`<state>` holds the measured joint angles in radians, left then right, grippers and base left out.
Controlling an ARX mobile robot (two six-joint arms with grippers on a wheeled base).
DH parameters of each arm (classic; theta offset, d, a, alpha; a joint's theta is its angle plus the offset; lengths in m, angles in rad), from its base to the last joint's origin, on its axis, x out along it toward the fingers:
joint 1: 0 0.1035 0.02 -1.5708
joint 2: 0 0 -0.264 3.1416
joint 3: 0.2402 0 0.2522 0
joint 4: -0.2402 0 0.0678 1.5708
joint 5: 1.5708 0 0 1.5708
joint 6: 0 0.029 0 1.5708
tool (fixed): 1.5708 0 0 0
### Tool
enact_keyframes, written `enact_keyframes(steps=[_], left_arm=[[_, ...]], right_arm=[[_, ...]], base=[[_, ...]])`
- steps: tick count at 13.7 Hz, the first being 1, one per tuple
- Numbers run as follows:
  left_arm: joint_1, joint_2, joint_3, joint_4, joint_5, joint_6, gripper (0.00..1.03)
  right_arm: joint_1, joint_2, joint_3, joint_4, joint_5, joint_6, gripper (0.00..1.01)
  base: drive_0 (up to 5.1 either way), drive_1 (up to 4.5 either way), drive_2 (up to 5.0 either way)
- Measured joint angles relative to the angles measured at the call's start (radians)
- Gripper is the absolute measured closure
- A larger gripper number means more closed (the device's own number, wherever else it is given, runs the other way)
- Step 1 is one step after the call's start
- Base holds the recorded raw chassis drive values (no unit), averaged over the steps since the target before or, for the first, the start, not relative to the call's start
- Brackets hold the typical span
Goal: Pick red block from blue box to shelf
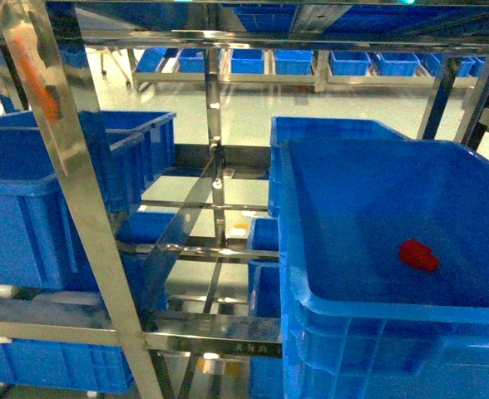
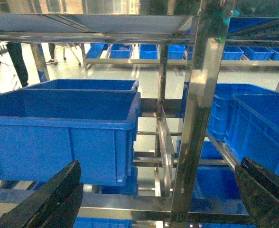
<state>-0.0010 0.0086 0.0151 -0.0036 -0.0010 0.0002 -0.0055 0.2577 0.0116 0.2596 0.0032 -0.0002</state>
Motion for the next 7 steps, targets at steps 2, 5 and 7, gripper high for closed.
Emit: enact_keyframes(steps=[2, 5, 7], left_arm=[[0.000, 0.000, 0.000, 0.000, 0.000, 0.000, 0.05], [0.000, 0.000, 0.000, 0.000, 0.000, 0.000, 0.05], [0.000, 0.000, 0.000, 0.000, 0.001, 0.000, 0.05]], right_arm=[[0.000, -0.044, 0.000, -0.044, 0.000, 0.000, 0.99], [0.000, -0.093, 0.000, -0.092, 0.000, 0.000, 0.99], [0.000, -0.255, 0.001, -0.250, -0.003, 0.000, 0.99]], base=[[0.0, 0.00, 0.0], [0.0, 0.00, 0.0], [0.0, 0.00, 0.0]])
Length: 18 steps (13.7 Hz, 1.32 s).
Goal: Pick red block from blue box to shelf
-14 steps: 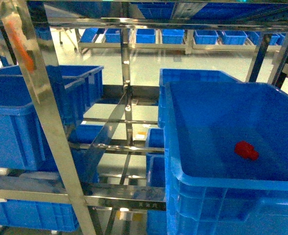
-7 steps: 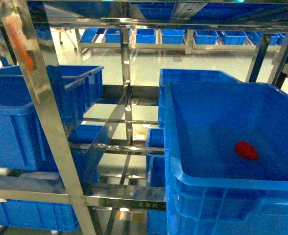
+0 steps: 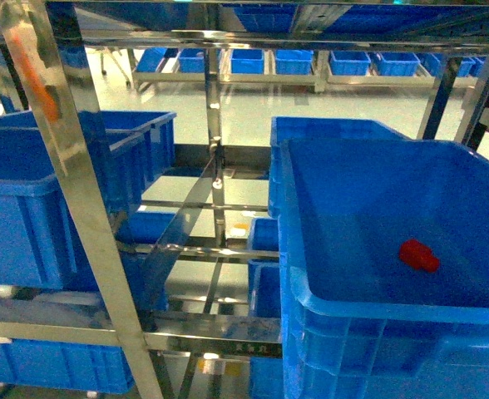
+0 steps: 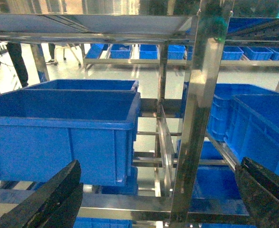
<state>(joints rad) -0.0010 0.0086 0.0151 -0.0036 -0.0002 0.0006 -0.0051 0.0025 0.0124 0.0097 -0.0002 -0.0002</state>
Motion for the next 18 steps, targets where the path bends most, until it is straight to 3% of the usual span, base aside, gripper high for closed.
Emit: enact_keyframes(steps=[7, 14, 15, 18], left_arm=[[0.000, 0.000, 0.000, 0.000, 0.000, 0.000, 0.05], [0.000, 0.000, 0.000, 0.000, 0.000, 0.000, 0.05], [0.000, 0.000, 0.000, 0.000, -0.001, 0.000, 0.05], [0.000, 0.000, 0.000, 0.000, -0.001, 0.000, 0.05]], right_arm=[[0.000, 0.002, 0.000, -0.013, 0.000, 0.000, 0.98], [0.000, 0.002, 0.000, -0.013, 0.000, 0.000, 0.08], [0.000, 0.002, 0.000, -0.013, 0.000, 0.000, 0.01], [0.000, 0.002, 0.000, -0.013, 0.000, 0.000, 0.03]], base=[[0.0, 0.00, 0.0], [0.0, 0.00, 0.0], [0.0, 0.00, 0.0], [0.0, 0.00, 0.0]])
